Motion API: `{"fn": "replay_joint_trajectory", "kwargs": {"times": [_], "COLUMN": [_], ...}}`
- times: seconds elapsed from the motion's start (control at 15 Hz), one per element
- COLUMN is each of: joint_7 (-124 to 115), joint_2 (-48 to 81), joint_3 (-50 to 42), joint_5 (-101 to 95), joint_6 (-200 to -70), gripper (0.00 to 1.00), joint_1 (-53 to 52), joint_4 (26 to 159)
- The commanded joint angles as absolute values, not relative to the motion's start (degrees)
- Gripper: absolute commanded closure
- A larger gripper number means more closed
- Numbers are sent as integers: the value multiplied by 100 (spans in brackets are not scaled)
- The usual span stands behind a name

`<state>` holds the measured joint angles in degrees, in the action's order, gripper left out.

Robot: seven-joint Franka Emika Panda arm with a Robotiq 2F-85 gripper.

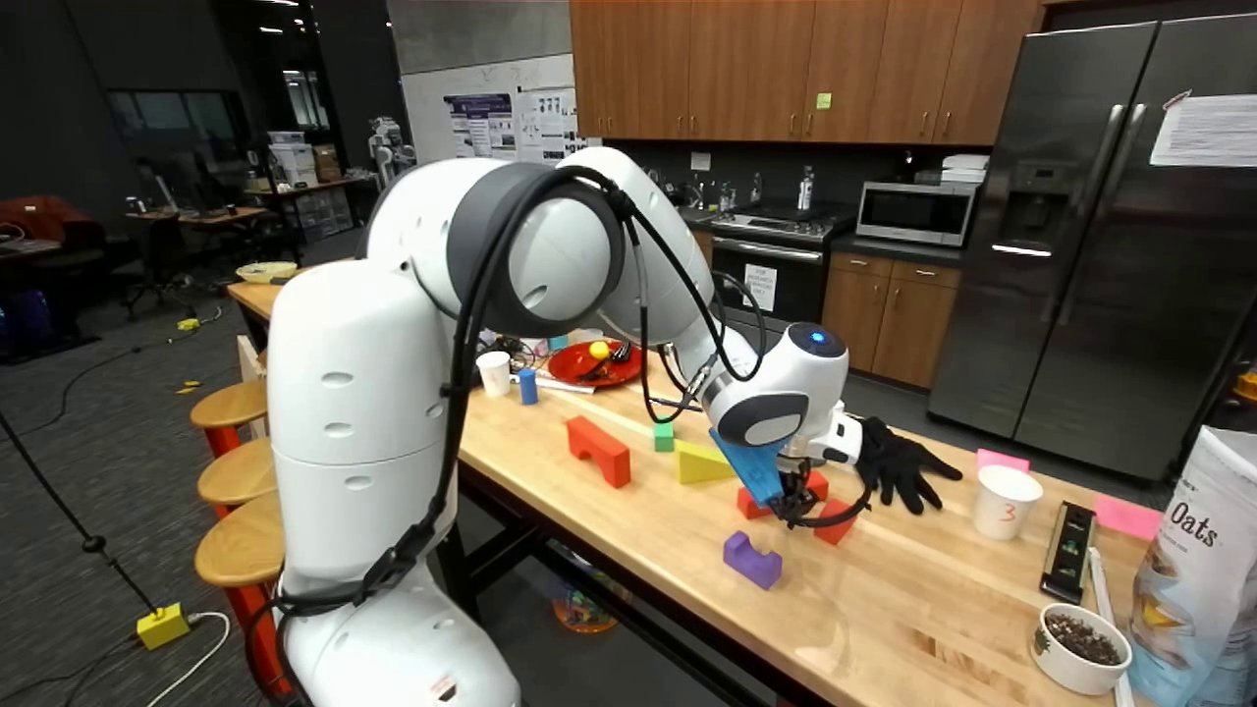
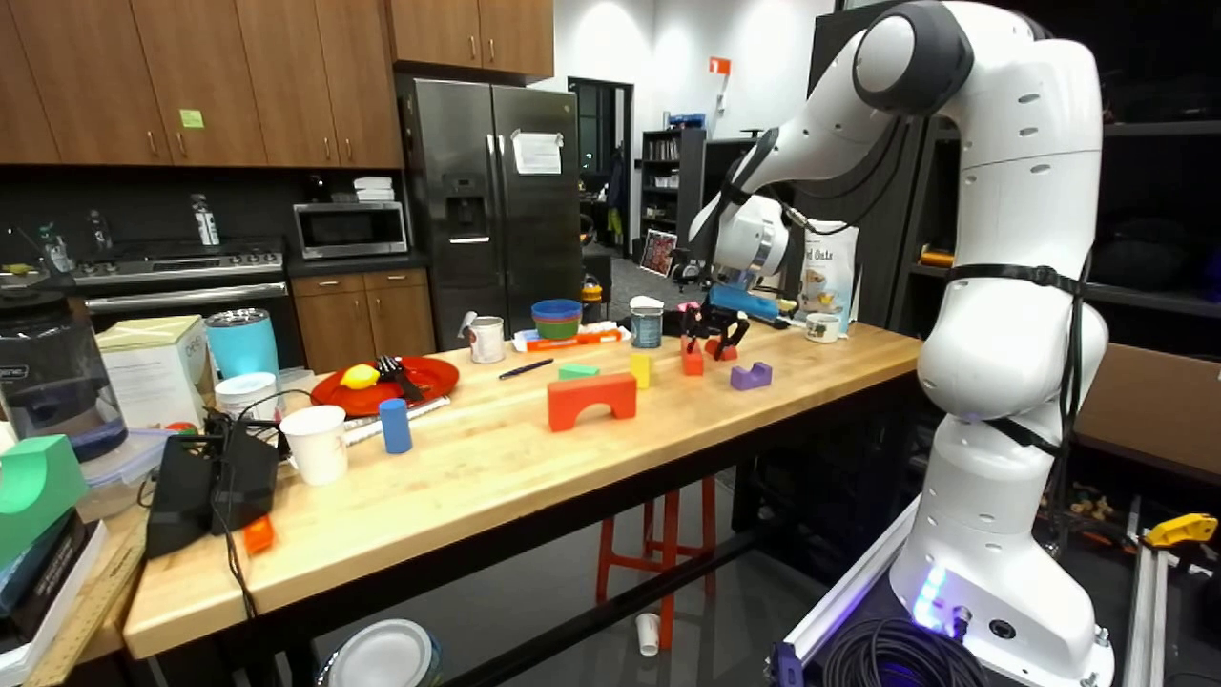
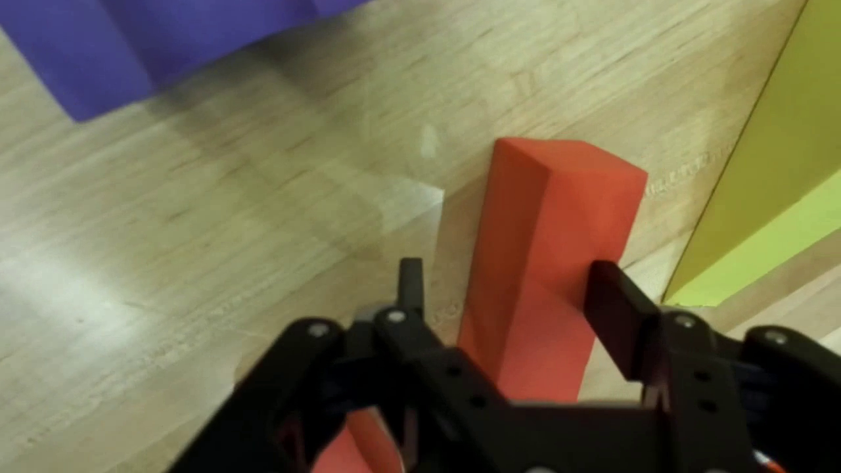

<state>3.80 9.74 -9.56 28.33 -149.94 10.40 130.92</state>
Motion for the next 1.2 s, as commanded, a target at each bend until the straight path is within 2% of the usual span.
{"fn": "replay_joint_trajectory", "kwargs": {"times": [0.0, 0.27, 0.33, 0.73, 1.13], "joint_7": [278, 394, 412, 573, 680], "joint_2": [1057, 1168, 1197, 1117, 476], "joint_3": [-896, -827, -820, -796, -852], "joint_5": [2812, 3034, 3074, 3280, 2827], "joint_6": [-14904, -14748, -14708, -14578, -14882], "gripper": [67, 98, 94, 94, 94], "joint_1": [1173, 1203, 1215, 1279, 1180], "joint_4": [13022, 12851, 12820, 12795, 13250]}}
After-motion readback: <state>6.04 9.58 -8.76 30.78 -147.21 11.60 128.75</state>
